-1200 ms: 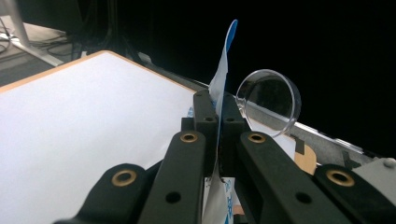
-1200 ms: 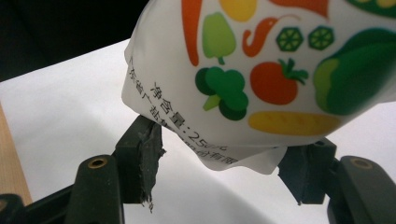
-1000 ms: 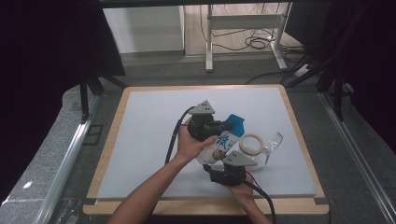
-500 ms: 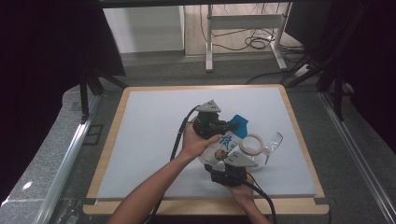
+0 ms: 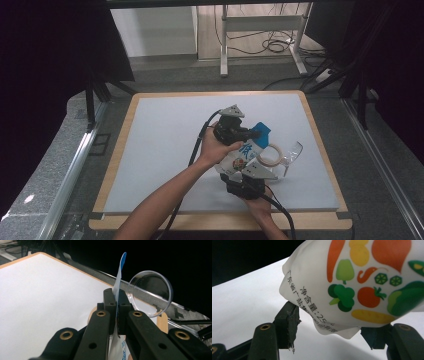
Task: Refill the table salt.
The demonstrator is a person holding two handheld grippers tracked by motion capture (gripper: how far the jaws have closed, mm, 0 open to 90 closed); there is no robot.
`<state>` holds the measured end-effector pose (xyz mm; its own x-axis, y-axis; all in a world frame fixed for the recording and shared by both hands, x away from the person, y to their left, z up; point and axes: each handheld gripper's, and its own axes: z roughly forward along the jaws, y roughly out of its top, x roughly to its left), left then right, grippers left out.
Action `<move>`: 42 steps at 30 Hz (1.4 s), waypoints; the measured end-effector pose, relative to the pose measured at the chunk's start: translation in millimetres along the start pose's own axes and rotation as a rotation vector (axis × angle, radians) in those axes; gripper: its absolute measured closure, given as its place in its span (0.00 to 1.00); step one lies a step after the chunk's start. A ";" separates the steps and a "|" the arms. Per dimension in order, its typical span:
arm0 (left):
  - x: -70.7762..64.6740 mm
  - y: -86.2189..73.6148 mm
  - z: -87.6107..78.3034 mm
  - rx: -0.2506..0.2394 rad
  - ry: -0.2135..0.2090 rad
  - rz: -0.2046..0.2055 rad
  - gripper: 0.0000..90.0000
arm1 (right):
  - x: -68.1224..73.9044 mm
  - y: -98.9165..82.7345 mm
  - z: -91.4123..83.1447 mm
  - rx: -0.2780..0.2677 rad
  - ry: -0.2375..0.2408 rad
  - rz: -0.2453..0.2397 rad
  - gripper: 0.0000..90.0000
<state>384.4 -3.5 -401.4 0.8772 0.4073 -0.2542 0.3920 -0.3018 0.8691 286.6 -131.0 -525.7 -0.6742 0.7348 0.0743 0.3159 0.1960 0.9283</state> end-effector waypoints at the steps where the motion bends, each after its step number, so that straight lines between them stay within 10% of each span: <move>1: -0.2 0.5 0.8 0.004 0.000 0.002 1.00 | -0.1 0.4 0.1 -0.002 0.003 0.007 0.42; 42: 3.5 12.5 8.8 0.067 0.003 0.029 1.00 | -2.8 4.3 -1.5 -0.032 0.021 0.050 0.43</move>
<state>394.8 -13.4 -395.2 0.8878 0.3998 -0.2281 0.3842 -0.3705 0.8457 288.9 -133.2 -521.4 -0.6717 0.7296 0.1285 0.3283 0.1377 0.9345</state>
